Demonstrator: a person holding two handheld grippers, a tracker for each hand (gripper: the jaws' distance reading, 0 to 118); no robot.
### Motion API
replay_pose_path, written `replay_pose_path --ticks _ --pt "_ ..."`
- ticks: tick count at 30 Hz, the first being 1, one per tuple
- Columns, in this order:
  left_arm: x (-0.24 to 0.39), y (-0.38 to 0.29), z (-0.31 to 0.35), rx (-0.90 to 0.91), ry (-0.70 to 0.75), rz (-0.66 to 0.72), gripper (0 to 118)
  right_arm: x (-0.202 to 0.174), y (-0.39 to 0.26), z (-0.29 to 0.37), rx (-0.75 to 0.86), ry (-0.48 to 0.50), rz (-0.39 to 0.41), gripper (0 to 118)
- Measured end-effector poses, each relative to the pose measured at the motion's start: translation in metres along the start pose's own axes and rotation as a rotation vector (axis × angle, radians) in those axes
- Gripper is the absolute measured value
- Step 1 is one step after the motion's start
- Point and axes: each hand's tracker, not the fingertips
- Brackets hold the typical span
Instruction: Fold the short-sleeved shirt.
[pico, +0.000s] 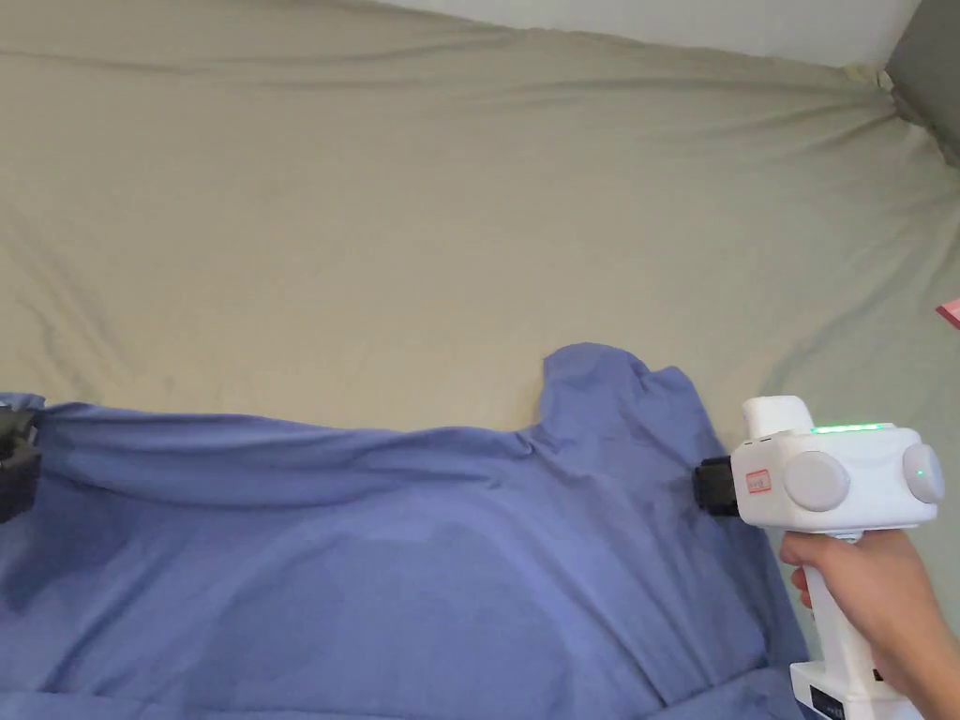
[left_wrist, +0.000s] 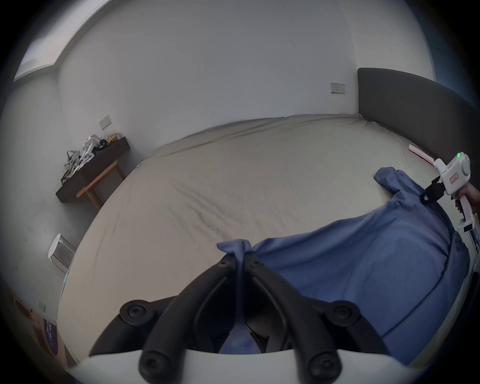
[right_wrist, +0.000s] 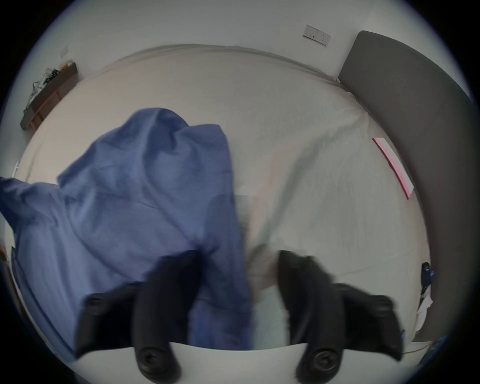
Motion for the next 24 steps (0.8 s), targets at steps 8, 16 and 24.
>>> replay_pose_path --ticks 8,16,24 --pt "-0.011 -0.001 0.002 -0.023 0.015 0.047 3 0.001 0.009 0.06 0.082 0.023 0.051 3" --pt "-0.022 0.011 0.048 -0.008 0.008 0.017 3 0.02 -0.013 0.17 0.115 0.115 0.132 3" --pt "-0.029 -0.032 0.099 -0.009 0.018 -0.013 3 0.015 -0.086 0.231 0.117 0.12 0.279 3"
